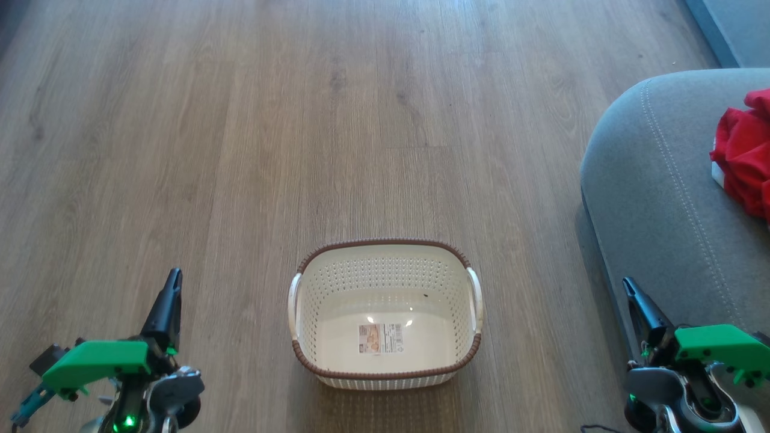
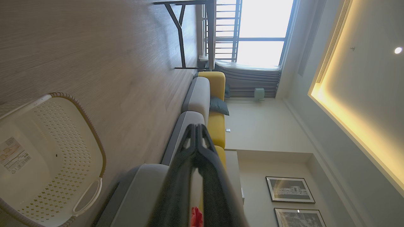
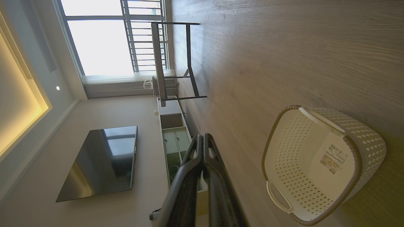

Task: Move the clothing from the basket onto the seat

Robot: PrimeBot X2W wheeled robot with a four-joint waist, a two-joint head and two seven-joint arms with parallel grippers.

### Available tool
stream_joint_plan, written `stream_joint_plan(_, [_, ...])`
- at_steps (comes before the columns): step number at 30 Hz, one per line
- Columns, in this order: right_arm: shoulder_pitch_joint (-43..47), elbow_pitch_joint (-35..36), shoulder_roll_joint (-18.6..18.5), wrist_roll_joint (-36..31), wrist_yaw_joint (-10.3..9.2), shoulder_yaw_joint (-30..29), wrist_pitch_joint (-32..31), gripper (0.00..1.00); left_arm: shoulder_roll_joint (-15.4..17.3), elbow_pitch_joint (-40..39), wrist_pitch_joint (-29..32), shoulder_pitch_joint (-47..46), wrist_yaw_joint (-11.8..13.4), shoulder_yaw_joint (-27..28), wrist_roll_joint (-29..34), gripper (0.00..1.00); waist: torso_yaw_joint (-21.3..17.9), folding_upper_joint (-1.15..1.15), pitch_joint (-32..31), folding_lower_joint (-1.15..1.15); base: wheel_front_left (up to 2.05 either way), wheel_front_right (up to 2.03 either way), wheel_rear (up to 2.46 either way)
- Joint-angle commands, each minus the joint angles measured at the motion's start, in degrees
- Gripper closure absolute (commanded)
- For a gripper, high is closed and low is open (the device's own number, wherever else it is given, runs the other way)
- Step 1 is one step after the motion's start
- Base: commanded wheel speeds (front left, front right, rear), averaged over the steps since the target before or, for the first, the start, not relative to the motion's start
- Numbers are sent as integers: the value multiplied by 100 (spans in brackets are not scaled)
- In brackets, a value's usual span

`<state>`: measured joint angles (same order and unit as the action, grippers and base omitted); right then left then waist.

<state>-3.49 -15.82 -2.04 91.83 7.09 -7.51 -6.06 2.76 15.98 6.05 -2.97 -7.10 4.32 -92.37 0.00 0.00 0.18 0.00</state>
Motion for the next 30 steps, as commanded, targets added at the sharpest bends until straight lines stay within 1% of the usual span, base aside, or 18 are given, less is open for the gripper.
stream_joint_plan(1, [-269, 179, -84, 34, 40, 99, -42, 100, 26, -193, 32, -321, -38, 205, 8, 100, 0, 0, 0, 0, 0, 0, 0])
stream_joint_plan(30, [-269, 179, -84, 34, 40, 100, -42, 100, 21, -193, 38, -322, -38, 213, 15, 100, 0, 0, 0, 0, 0, 0, 0])
